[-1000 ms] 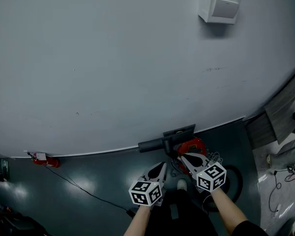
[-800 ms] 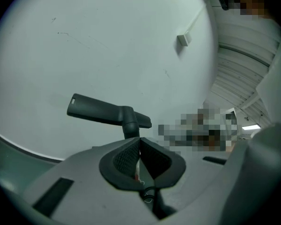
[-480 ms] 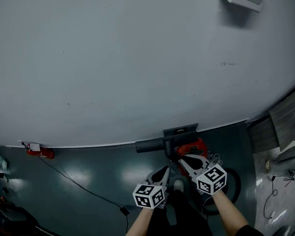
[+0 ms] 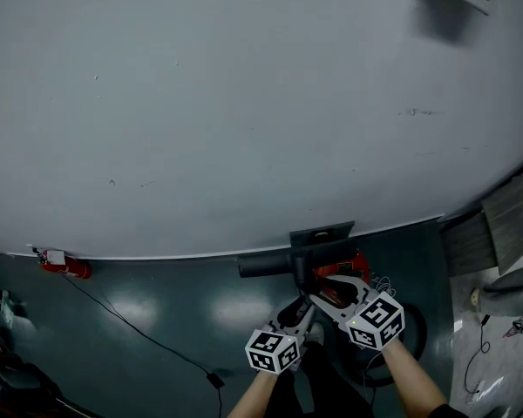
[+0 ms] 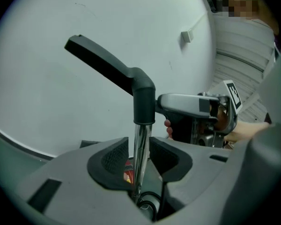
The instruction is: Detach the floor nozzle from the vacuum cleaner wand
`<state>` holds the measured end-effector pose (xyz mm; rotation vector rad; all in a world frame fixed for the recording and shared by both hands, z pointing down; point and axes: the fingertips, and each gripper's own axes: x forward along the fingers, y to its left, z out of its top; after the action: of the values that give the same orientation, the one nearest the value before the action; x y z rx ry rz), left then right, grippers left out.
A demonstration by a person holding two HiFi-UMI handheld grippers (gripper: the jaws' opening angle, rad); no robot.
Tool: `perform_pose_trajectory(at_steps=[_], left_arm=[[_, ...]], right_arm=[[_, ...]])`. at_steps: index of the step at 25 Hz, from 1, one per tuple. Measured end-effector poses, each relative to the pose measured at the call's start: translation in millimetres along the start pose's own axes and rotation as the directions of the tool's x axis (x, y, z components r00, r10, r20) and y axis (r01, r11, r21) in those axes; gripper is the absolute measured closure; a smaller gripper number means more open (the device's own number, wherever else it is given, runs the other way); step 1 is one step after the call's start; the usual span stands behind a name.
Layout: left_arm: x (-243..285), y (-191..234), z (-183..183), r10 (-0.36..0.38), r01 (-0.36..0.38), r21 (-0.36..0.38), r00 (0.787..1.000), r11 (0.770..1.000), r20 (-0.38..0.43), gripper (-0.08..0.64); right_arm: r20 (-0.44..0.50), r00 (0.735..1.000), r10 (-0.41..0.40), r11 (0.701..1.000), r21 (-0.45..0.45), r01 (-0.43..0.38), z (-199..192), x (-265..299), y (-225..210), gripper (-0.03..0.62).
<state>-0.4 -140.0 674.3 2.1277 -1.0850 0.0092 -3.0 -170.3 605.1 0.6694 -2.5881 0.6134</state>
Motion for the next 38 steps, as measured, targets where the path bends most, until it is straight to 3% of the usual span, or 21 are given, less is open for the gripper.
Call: perform_pose_trajectory(at_steps=[5, 12, 14, 20, 26, 32, 34, 38], left_arm=[[21.7, -3.8, -10.8, -0.042, 0.042, 0.057, 0.999, 0.998, 0.006, 0.377], [47.6, -7.6, -13.9, -0.071, 0.067, 0.147, 0.997, 0.987, 0.02, 0.373], [49.6, -7.6, -12.6, -0.071, 0.065, 0.14, 0.997, 0.988, 0.039, 0.403], [49.9, -6.7, -13.8, -0.076, 0.069, 0.126, 0.996, 0.99, 0.049, 0.408], [50.1, -6.5, -13.4, -0.081, 0.075, 0.115, 0.996, 0.991, 0.048, 0.41], [50.2, -7.1, -13.5, -0.09, 0.085, 0.106, 0.995, 0.991, 0.041, 0.41], [50.0, -7.2, -13.2, -0.091, 0.086, 0.107, 0.995, 0.991, 0.04, 0.41], [52.1, -6.6, -12.6, -0.086, 0.081, 0.103, 0.995, 0.991, 0.045, 0.41]], right_arm=[[-0.053, 0.998, 0.022, 0.998, -0.051, -0.024, -4.5, 16.2, 1.0, 0.42], [-0.117, 0.992, 0.041, 0.989, -0.14, -0.057, -10.6, 32.2, 1.4, 0.408], [-0.129, 0.991, 0.032, 0.985, -0.166, -0.054, -12.2, 33.7, 0.6, 0.408], [-0.13, 0.991, 0.022, 0.975, -0.215, -0.05, -12.7, 33.7, -0.1, 0.408], [-0.155, 0.987, 0.043, 0.982, -0.176, -0.07, -12.7, 33.8, -1.5, 0.408], [-0.15, 0.988, -0.027, 0.93, -0.366, -0.03, -13.7, 29.9, 3.0, 0.413], [-0.138, 0.99, -0.028, 0.938, -0.347, -0.022, -13.7, 29.9, 2.6, 0.413], [-0.135, 0.991, 0.017, 0.977, -0.209, -0.045, -9.5, 31.6, -2.6, 0.414]])
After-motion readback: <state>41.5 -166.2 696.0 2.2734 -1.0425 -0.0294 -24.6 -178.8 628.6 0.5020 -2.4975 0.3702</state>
